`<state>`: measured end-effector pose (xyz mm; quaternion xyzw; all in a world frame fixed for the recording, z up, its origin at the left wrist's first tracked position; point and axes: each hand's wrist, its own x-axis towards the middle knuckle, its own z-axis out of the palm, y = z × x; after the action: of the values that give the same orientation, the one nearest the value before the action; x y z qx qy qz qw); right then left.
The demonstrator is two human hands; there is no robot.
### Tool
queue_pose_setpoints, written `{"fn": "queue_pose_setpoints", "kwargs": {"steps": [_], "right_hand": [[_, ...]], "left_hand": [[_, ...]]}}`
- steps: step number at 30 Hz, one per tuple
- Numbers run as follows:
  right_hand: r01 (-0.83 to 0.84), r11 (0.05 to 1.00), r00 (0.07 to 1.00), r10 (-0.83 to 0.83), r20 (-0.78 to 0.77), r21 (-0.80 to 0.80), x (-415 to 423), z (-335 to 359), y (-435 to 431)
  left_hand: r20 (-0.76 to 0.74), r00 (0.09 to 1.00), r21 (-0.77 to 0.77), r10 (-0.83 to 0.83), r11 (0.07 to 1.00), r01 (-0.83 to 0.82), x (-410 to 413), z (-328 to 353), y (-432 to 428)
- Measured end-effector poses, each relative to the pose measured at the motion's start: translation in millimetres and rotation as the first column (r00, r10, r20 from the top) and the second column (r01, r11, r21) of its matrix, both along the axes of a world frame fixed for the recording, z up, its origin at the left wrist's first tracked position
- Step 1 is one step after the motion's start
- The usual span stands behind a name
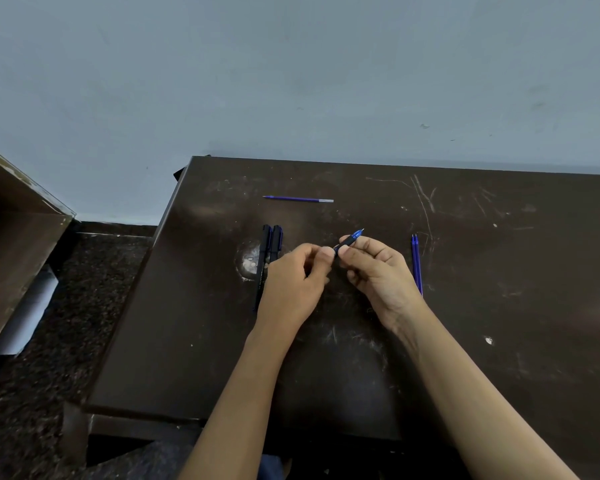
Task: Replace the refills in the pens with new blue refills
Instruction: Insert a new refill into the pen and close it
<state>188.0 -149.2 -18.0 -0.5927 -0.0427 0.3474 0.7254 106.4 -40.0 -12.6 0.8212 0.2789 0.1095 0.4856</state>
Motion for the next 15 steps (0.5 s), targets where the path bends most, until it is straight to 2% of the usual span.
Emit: {"fn": "queue_pose_setpoints", "kwargs": {"steps": [2,7,12,15], "right_hand": [[-0.003,1.0,1.0,0.003,0.005,-0.004,0.5,-0.8,-0.4],[-0.004,1.0,1.0,0.004,0.001,-0.013,0.4,-2.3,-1.3],[-0.007,1.0,1.0,0.007,-0.006,-0.026,0.6,-1.3,-0.9],[-0.007,0.999,1.0,0.007,-0.003,-0.033,0.1,-0.8,-1.3]], "left_hand": [[-0.013,1.0,-0.041,-0.011,0.999,0.011,0.8,-0.8,-1.2],[0.014,1.0,0.081,-0.011,0.997,0.01,-1.1,-1.1,2.6],[-0.031,0.998,0.012,-0.063,0.998,0.064,1.1,-1.7,-0.9],[-0.024,0.998,0.061,-0.066,0.996,0.068,0.7,-1.7,1.2]]}}
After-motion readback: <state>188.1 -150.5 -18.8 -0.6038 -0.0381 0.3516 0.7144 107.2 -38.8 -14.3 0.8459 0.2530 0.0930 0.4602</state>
